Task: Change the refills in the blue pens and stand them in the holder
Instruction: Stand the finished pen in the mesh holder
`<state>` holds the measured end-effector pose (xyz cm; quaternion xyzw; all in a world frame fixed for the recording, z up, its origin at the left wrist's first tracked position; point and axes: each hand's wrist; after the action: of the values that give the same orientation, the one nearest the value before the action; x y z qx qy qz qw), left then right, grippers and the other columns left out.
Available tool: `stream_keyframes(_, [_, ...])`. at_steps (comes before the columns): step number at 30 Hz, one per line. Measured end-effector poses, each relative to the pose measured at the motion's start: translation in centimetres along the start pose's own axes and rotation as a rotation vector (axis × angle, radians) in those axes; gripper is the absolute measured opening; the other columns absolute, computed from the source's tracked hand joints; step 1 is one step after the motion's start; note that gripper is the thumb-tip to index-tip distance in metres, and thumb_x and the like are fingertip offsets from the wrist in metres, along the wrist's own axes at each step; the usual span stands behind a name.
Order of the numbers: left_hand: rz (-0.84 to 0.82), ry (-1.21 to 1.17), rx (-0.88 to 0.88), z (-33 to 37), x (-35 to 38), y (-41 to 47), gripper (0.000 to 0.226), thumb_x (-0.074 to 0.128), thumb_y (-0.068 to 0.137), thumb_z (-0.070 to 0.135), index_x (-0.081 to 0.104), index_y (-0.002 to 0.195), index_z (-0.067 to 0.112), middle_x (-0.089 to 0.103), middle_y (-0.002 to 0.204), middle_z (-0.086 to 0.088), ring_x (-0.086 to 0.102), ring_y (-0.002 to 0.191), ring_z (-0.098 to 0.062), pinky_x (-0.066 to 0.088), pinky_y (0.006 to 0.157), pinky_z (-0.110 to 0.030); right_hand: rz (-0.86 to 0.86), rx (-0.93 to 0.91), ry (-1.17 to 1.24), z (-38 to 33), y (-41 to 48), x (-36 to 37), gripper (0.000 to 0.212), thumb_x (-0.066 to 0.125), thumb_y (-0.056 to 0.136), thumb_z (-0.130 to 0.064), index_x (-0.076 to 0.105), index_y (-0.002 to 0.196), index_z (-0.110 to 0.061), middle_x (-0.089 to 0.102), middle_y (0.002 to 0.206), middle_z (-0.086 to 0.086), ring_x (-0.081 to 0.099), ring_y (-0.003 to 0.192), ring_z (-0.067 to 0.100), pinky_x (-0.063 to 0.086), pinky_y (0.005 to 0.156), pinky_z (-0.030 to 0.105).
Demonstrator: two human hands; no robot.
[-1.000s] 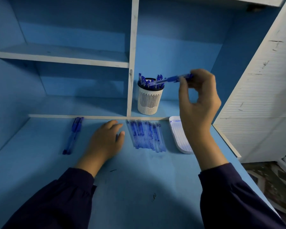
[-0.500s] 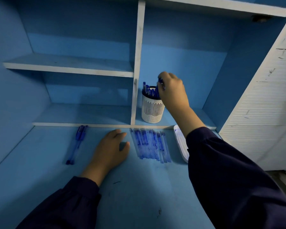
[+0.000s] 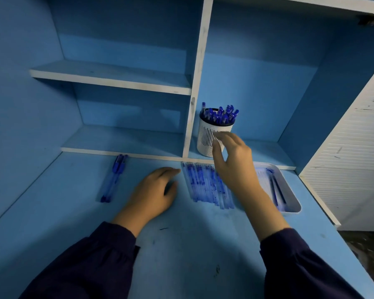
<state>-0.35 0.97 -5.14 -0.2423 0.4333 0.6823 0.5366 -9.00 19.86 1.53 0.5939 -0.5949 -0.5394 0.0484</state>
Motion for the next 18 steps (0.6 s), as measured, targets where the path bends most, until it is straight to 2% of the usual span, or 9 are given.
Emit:
stream_keyframes(2, [0.052, 0.002, 0.023, -0.3, -0.8, -0.7, 0.039, 0.057, 0.096, 0.019, 0.060, 0.134, 0.016, 0.059, 0.135, -0.002, 0.056, 0.121, -0.019, 0.045, 0.099, -0.028, -0.078, 0.000, 0.003, -0.8, -2.1, 0.9, 0.030, 0.051, 0.092, -0.014, 0.065, 0.115, 0.000, 0.066, 0.114, 0.014, 0.062, 0.103, 0.033, 0.046, 0.091, 0.032])
stream_keyframes(5, [0.122, 0.057, 0.024, -1.0, -2.5, -1.9, 0.045, 0.042, 0.094, 0.037, 0.063, 0.131, 0.019, 0.061, 0.131, 0.005, 0.053, 0.118, -0.009, 0.041, 0.094, -0.021, -0.225, -0.003, -0.017, -2.1, -4.4, 2.7, 0.034, 0.055, 0.088, -0.016, 0.064, 0.116, 0.001, 0.066, 0.116, 0.016, 0.062, 0.104, 0.035, 0.044, 0.093, 0.031])
stream_keyframes(11, [0.217, 0.144, -0.093, -4.6, -6.2, -4.3, 0.052, 0.038, 0.092, 0.042, 0.066, 0.125, 0.014, 0.065, 0.127, 0.000, 0.060, 0.113, -0.019, 0.045, 0.095, -0.027, -0.510, -0.084, 0.038, -5.6, -6.7, 6.0, 0.048, 0.054, 0.094, -0.020, 0.048, 0.136, 0.001, 0.051, 0.139, 0.017, 0.046, 0.130, 0.031, 0.030, 0.111, 0.028])
stream_keyframes(15, [0.188, 0.223, -0.226, -7.7, -8.1, -5.7, 0.041, 0.049, 0.099, 0.029, 0.060, 0.133, 0.011, 0.058, 0.136, -0.004, 0.056, 0.122, -0.025, 0.043, 0.100, -0.035, -0.613, -0.127, 0.059, -8.1, -6.6, 8.2, 0.052, 0.047, 0.099, -0.025, 0.036, 0.145, -0.002, 0.039, 0.149, 0.013, 0.032, 0.139, 0.027, 0.018, 0.115, 0.025])
stream_keyframes(18, [0.188, 0.249, -0.301, -9.4, -9.1, -6.6, 0.040, 0.054, 0.098, 0.021, 0.058, 0.136, 0.010, 0.052, 0.143, -0.005, 0.050, 0.130, -0.026, 0.039, 0.107, -0.038, -0.644, -0.133, 0.086, -9.6, -6.1, 10.2, 0.053, 0.046, 0.100, -0.026, 0.036, 0.145, -0.002, 0.039, 0.149, 0.014, 0.033, 0.138, 0.028, 0.020, 0.115, 0.028])
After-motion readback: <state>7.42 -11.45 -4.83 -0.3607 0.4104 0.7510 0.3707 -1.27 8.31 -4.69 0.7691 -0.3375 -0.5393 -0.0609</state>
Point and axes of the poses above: each hand's wrist, its own y-axis towards the middle knuckle, its own x-axis out of the palm, z = x × y
